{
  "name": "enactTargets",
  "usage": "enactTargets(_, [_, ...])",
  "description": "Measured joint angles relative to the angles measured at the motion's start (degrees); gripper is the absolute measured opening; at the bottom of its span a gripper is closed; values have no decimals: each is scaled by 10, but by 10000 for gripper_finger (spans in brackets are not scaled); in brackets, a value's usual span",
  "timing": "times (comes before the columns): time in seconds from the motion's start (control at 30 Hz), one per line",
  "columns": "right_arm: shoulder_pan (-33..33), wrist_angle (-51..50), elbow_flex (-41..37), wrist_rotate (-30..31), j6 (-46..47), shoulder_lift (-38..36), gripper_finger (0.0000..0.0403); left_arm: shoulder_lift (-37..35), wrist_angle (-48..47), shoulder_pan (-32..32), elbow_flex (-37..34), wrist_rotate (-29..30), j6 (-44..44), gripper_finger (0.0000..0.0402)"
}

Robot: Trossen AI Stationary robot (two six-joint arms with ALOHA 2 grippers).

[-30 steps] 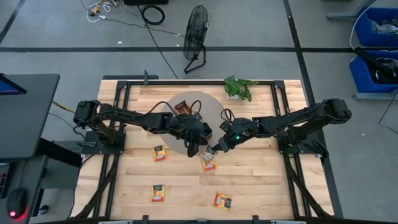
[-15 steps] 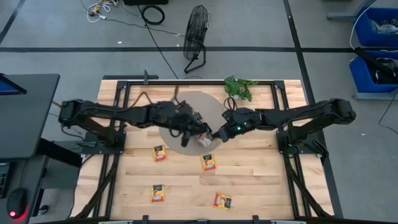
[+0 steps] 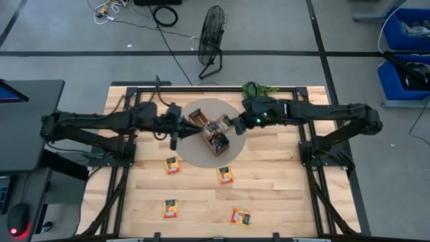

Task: Pick & Place Tea
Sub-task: Put the brown tea bag into the middle section of the wooden organizer

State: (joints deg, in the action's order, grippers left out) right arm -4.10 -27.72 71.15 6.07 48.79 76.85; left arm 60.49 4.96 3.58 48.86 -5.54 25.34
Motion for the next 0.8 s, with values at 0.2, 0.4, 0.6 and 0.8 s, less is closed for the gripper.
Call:
enactTargets(0.2, [-22, -32, 71, 2, -13, 63, 0, -76, -60, 19, -21, 11, -2, 53])
enactTargets(0.4, [-39, -75, 168, -23, -58, 164, 0, -136, -138, 37, -23, 15, -18, 53])
enactTargets(0.6, [-50, -154, 269, -34, -93, 267, 0, -186, -193, 53, -23, 24, -25, 53])
enactTargets(0.8, [-56, -163, 293, -36, -98, 323, 0, -225, -228, 64, -23, 26, -35, 53])
